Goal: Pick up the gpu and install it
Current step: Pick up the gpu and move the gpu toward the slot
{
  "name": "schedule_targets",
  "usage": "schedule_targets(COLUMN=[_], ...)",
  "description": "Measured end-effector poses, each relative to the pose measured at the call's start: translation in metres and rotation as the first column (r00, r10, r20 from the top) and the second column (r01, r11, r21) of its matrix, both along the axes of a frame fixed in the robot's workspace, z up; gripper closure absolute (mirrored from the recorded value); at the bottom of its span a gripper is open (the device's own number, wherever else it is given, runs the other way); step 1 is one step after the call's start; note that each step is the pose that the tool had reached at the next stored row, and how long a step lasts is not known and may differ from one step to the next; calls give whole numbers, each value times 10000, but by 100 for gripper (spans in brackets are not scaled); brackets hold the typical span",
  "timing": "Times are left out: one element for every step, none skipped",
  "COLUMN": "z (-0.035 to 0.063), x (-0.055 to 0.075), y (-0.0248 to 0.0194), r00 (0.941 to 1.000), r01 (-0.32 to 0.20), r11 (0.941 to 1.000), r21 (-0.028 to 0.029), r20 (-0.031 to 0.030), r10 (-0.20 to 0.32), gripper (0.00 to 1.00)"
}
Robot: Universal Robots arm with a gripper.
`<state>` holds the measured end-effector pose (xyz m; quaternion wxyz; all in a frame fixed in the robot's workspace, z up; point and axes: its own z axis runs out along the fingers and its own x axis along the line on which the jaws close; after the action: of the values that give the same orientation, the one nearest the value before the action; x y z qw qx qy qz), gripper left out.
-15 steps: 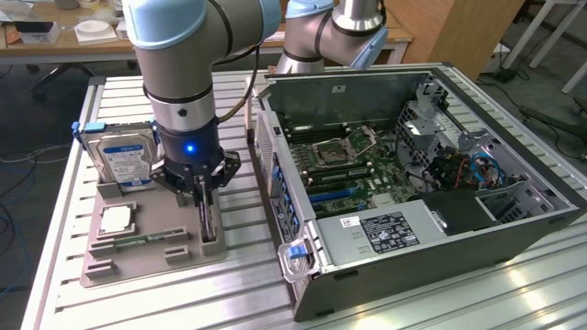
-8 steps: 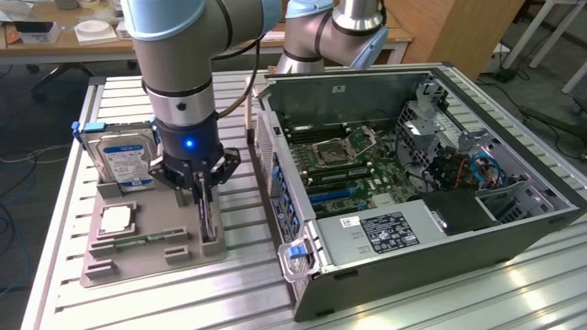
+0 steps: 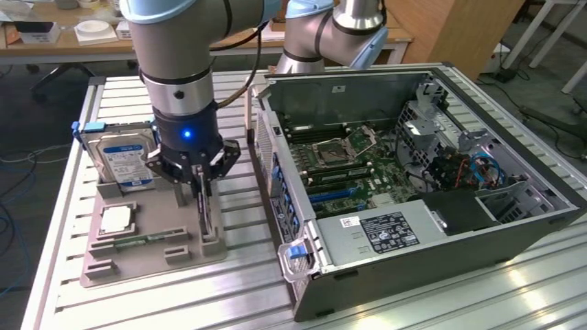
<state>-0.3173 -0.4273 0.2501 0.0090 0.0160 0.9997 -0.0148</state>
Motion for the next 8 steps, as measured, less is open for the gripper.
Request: schedule_targets(z=[11,22,38,49,59,68,78,89], x=[0,0,0,0,0,0,0,0], y=[0,0,0,0,0,0,0,0], r00=[10000,10000,10000,10000,10000,10000,10000,10000], r01=[-1,-1,0,0,0,0,0,0], r11=[10000,10000,10000,10000,10000,10000,10000,10000], r21=[-2,-4,-8,-13,-18,-20,-23,-27], r20=[0,0,1,1,0,1,1,1], r10=[1,1,0,0,0,0,0,0], gripper=[74,74,74,74,74,74,74,74])
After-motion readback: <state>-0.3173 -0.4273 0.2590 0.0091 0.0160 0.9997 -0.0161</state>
